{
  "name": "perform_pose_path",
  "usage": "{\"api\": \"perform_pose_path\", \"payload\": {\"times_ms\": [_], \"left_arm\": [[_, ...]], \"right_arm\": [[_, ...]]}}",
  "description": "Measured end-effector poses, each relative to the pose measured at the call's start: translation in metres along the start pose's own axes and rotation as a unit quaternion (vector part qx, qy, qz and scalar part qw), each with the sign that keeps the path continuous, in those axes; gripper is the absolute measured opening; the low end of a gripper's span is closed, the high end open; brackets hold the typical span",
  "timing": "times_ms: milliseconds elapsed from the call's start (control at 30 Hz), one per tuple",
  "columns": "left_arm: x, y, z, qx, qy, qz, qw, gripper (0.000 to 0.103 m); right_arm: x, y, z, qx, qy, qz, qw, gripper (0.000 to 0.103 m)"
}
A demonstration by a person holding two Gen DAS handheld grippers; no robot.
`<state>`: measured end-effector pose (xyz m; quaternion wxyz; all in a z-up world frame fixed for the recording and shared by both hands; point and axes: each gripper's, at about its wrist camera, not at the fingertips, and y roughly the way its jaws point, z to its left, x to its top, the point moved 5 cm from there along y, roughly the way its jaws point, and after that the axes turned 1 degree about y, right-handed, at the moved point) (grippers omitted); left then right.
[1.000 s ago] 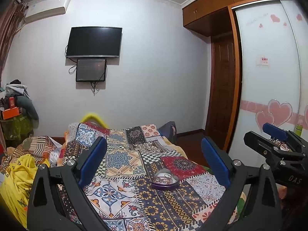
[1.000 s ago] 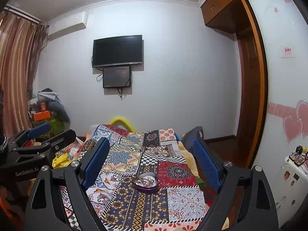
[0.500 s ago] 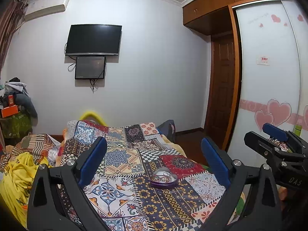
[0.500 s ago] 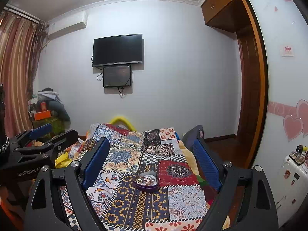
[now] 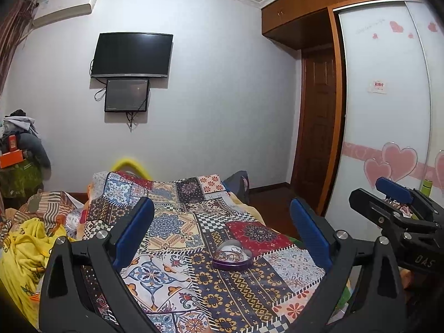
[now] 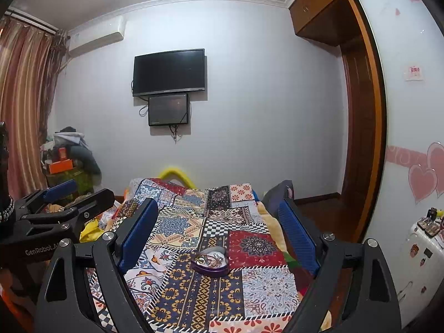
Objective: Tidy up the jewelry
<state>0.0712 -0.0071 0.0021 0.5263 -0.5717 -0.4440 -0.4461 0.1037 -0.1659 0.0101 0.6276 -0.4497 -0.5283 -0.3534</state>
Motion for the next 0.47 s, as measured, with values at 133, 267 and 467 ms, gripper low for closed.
{"api": "perform_pose_path", "payload": {"times_ms": [133,267,467], "left_arm": [[-0.0002,0.0004,-0.0008,-0.001,0.001,0.000,1.0000,0.099],[-0.0006,0.0000,0.0001,0.002,0.002,-0.002,1.0000,0.102],[-0.0011,0.0018,0.0016,0.004,0.001,-0.002,1.0000,0.102]], "right_arm": [[-0.0001,0.0005,0.0001,0.000,-0.001,0.001,1.000,0.087],[-0.0009,0.0015,-0.0002,0.001,0.000,0.001,1.000,0.087],[-0.0027,0.0043,0.0011,0.002,0.000,0.005,1.000,0.087]]}}
